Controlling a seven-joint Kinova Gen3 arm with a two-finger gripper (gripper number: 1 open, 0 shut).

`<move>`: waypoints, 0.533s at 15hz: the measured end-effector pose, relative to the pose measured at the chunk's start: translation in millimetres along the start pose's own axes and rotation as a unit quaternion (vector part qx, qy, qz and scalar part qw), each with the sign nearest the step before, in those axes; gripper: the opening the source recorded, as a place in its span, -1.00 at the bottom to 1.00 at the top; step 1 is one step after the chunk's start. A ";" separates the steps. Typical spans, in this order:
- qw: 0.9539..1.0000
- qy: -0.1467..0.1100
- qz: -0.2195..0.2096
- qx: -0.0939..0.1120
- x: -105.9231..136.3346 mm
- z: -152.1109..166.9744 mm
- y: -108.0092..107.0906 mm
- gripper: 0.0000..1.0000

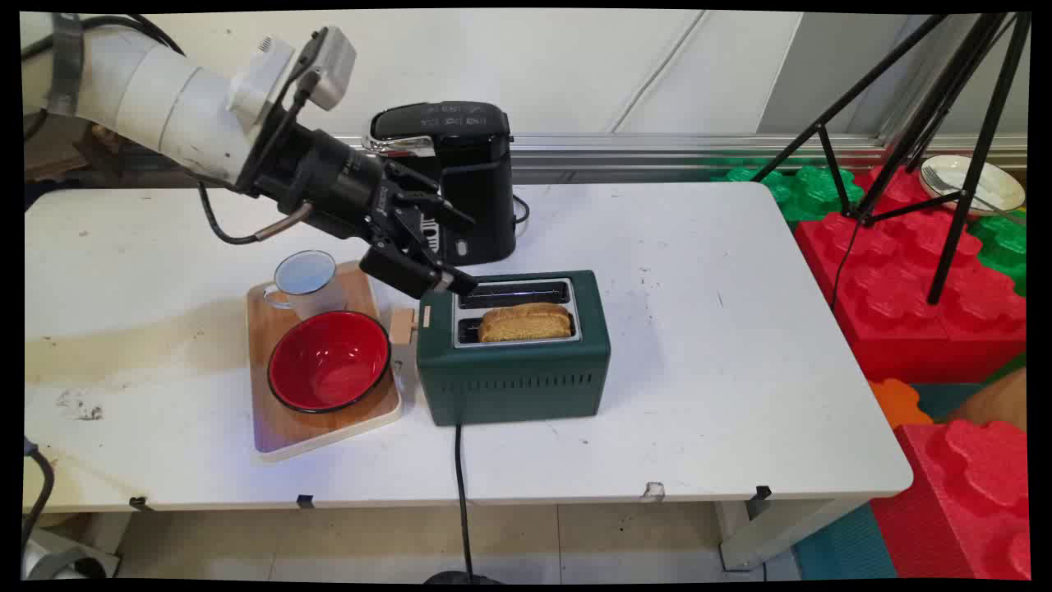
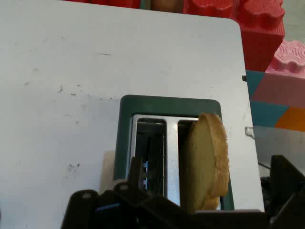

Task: Press the toaster switch

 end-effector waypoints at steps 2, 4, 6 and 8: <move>1.000 0.005 -0.005 0.005 -3.4 -8.5 -2.8 1.00; 1.000 0.008 -0.009 0.010 -9.8 -18.6 -6.1 1.00; 1.000 0.008 -0.009 0.012 -17.6 -28.1 -9.2 1.00; 1.000 0.005 -0.009 0.013 -26.4 -36.4 -11.6 1.00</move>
